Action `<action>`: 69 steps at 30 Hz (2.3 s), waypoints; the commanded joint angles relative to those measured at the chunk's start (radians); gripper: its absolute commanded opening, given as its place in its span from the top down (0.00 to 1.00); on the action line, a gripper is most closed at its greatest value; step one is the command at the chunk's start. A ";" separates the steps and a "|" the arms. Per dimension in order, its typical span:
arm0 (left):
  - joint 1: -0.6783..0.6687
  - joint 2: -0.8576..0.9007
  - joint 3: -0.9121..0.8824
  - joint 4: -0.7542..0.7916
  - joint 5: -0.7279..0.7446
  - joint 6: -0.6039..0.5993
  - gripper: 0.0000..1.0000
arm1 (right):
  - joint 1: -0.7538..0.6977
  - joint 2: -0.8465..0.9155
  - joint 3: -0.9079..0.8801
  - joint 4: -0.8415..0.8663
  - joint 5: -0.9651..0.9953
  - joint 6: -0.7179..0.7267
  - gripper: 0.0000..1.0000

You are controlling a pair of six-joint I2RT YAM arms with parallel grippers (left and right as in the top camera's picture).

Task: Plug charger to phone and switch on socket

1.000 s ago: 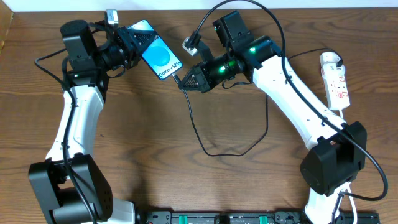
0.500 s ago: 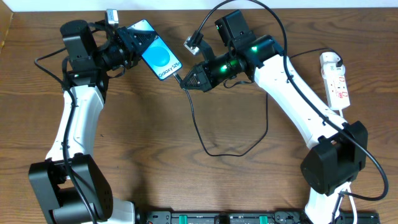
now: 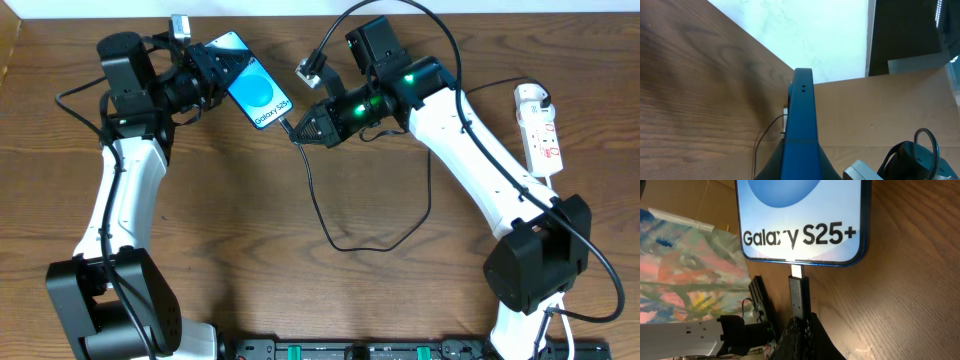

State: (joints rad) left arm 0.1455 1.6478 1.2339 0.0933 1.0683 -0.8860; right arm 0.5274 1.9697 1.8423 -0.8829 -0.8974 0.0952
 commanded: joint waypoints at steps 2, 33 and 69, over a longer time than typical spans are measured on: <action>-0.019 0.001 0.019 -0.003 0.077 0.022 0.93 | -0.010 0.000 0.007 0.015 -0.003 0.001 0.99; -0.019 0.001 0.019 -0.003 0.077 0.022 0.93 | -0.010 0.000 0.007 0.016 -0.003 0.002 0.99; -0.019 0.001 0.019 -0.043 0.076 0.047 0.93 | -0.010 0.000 0.007 0.026 -0.014 0.024 0.99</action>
State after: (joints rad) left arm 0.1459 1.6478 1.2339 0.0589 1.0664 -0.8593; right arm 0.5274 1.9697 1.8378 -0.8818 -0.9012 0.1074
